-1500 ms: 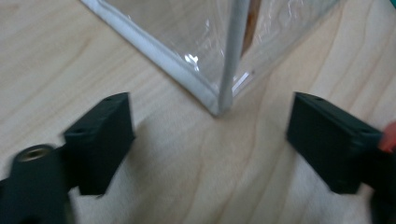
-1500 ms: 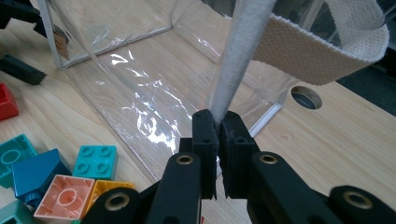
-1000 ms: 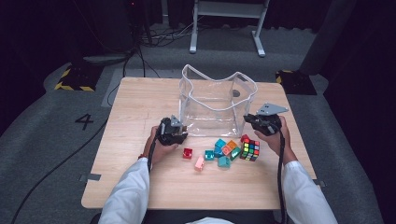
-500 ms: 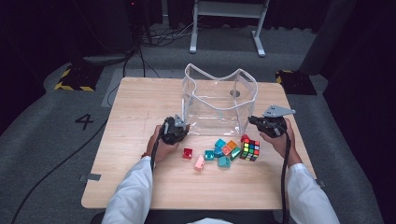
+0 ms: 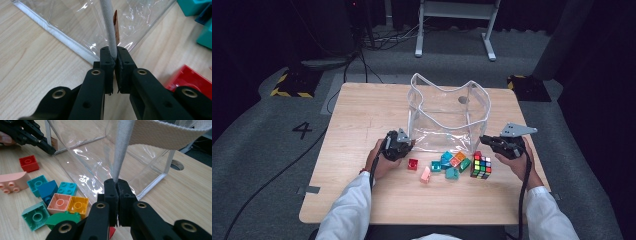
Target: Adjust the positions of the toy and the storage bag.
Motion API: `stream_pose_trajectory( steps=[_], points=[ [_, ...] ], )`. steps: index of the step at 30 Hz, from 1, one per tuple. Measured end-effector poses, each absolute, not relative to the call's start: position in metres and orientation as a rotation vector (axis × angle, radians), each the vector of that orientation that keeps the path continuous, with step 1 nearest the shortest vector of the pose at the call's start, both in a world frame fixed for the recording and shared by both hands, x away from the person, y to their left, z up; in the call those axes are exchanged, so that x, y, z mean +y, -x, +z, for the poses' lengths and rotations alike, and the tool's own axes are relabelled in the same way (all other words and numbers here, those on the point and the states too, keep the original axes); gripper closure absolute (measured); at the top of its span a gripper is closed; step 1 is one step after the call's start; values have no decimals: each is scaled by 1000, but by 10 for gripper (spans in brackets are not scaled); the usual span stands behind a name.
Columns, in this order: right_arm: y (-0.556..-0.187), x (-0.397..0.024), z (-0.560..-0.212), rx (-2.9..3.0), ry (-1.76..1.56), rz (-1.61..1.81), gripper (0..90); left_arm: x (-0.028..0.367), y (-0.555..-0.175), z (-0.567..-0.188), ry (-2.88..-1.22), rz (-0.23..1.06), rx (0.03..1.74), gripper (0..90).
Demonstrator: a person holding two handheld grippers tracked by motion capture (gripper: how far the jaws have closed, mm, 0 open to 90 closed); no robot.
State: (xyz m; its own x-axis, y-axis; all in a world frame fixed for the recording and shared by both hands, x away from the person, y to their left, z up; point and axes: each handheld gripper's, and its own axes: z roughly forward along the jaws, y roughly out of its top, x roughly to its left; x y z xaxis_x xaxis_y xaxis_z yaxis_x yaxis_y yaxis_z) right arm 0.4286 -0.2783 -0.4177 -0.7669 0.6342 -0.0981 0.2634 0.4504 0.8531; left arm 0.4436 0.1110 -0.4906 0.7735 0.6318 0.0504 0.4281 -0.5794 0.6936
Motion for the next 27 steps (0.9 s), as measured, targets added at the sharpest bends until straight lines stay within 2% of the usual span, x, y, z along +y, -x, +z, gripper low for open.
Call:
stream_pose_trajectory(
  steps=[15, 16, 18, 19, 20, 21, 22, 26, 27],
  points=[
    [-402, -286, -429, 2327, -743, 1285, 863, 120, -418, -490, -2289, 393, 756, 837],
    [-401, -287, -430, 2326, -747, 1294, 845, 119, -417, -490, -2289, 399, 755, 837],
    [-402, -288, -430, 2311, -767, 1288, 720, 119, -417, -490, -2290, 398, 757, 835],
    [-404, -287, -431, 2306, -787, 1274, 694, 120, -417, -490, -2289, 391, 756, 835],
    [-407, -284, -433, 2318, -791, 1259, 608, 120, -418, -490, -2289, 385, 757, 835],
    [-407, -284, -433, 2318, -791, 1259, 608, 120, -418, -490, -2289, 385, 755, 835],
    [-411, -282, -435, 2328, -805, 1245, 564, 120, -418, -490, -2289, 387, 754, 834],
    [-420, -278, -440, 2350, -818, 1266, 565, 121, -419, -490, -2290, 387, 748, 834],
    [-422, -277, -442, 2355, -812, 1260, 601, 121, -419, -490, -2286, 385, 752, 834]
  ],
)
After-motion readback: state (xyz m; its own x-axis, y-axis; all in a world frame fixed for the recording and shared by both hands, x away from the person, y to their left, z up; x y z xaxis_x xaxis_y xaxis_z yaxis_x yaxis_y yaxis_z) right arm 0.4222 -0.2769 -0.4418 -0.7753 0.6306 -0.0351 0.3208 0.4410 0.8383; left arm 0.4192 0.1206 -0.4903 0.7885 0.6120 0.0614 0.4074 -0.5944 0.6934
